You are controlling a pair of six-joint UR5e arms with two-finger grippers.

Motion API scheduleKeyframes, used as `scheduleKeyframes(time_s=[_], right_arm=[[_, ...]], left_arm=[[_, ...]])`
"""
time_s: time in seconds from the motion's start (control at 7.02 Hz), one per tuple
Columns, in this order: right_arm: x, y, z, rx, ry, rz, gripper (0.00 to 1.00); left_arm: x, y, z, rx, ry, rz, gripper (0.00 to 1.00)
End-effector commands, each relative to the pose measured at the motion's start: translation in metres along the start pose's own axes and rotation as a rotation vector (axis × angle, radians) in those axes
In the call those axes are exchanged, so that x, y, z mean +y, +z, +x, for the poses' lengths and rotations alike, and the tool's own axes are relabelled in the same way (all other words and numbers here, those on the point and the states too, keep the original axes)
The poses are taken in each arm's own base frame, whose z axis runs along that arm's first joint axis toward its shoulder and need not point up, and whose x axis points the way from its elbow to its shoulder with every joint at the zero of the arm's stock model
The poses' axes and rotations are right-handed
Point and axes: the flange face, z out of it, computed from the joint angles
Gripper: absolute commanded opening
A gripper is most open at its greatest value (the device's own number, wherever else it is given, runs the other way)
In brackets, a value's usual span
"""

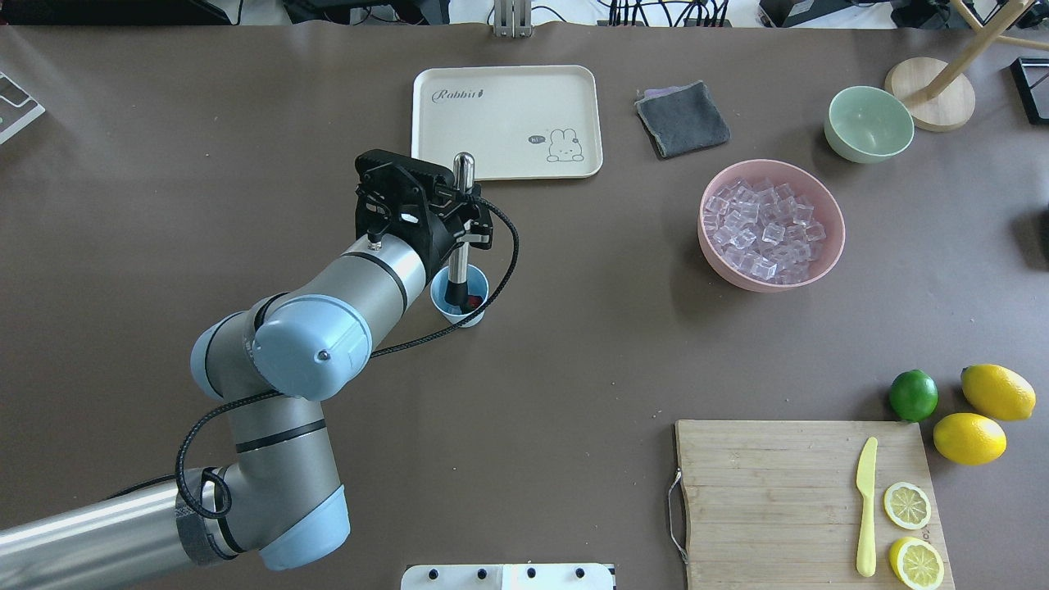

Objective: Mash ice and strawberries in cup
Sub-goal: 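Press the muddler down into the cup repeatedly with the left gripper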

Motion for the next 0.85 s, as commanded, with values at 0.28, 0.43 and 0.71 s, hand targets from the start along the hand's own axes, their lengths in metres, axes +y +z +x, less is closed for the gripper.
scheduleKeyframes(time_s=[0.28,0.43,0.71], right_arm=[[-0.001,0.001,0.001,0.0,0.0,0.0,0.99],[-0.001,0.001,0.0,0.0,-0.003,0.002,0.99],[0.001,-0.001,0.0,0.003,-0.003,0.004,0.99]], left_arm=[[0.017,0.005,0.002,-0.009,-0.02,-0.021,0.0],[0.017,0.001,0.006,0.003,-0.023,-0.021,0.0],[-0.005,-0.007,0.007,0.021,-0.032,0.003,0.0]])
